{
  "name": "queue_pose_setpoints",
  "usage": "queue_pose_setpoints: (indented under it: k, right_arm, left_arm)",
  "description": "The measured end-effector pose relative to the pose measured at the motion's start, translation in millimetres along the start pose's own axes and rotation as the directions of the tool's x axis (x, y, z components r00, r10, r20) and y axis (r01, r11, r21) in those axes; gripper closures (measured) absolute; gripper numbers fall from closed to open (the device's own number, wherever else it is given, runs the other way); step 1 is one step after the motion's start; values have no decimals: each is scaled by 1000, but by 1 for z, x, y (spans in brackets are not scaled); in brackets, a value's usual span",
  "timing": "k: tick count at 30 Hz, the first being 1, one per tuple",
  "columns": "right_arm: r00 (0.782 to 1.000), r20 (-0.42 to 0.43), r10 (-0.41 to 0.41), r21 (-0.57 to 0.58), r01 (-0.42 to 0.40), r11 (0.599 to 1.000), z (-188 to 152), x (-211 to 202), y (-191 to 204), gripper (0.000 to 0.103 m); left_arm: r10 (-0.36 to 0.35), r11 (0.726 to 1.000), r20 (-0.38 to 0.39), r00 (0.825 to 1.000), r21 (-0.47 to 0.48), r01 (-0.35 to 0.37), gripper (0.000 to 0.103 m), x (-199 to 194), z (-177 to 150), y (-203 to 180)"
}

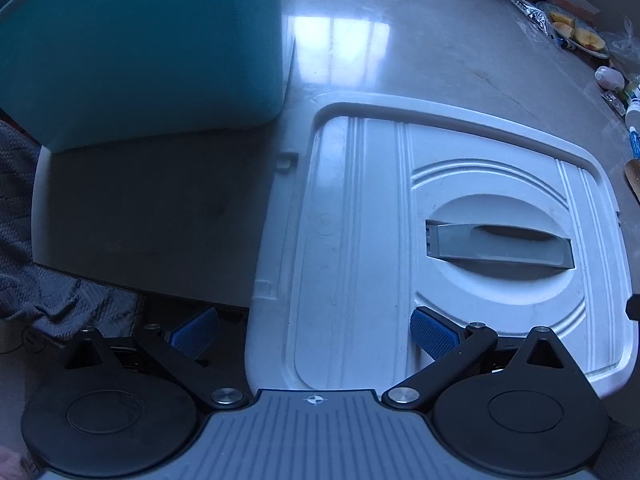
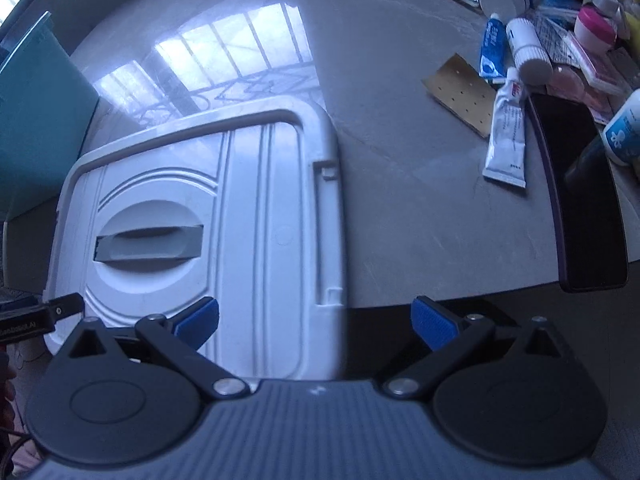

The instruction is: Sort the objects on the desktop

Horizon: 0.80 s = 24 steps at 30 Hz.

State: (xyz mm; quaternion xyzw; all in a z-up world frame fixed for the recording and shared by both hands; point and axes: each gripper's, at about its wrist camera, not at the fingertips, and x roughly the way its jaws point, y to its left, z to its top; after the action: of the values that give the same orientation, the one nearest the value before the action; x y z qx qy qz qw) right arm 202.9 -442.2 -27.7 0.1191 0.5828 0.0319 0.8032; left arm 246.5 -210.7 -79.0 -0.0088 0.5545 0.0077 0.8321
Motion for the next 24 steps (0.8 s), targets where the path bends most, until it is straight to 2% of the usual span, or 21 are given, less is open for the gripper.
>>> queue_pose_setpoints:
  k: [2, 4, 6, 9, 14, 20, 24]
  right_arm:
    - [999, -47, 22, -3, -22, 1000, -5, 6, -5, 0]
    - [994, -80, 78, 15, -77, 997, -9, 13, -9, 0]
    - [985, -90, 145, 40, -142, 989, -11, 20, -11, 0]
    - [975, -97, 200, 55, -196, 979, -11, 32, -10, 0]
    - [932, -147, 331, 89, -321, 943, -7, 56, -8, 0]
    - [876, -147, 459, 157, -438, 885, -4, 70, -6, 2]
    - [867, -155, 473, 168, -449, 878, -4, 73, -3, 9]
  left_arm:
    - [-4, 1000, -3, 1000, 1, 4, 0, 4, 4, -1]
    - [-5, 1000, -5, 1000, 6, 5, 0, 6, 6, 1]
    - [-6, 1000, -9, 1000, 13, 6, 0, 9, 10, 1]
    - [-12, 1000, -16, 1000, 20, 13, 0, 12, 12, 3]
    - [-22, 999, -22, 1000, 29, 23, 0, 9, 15, 9]
    - [-52, 999, -29, 998, 12, 52, 0, 10, 19, 16]
    - [-52, 999, -23, 998, 1, 52, 0, 12, 23, 21]
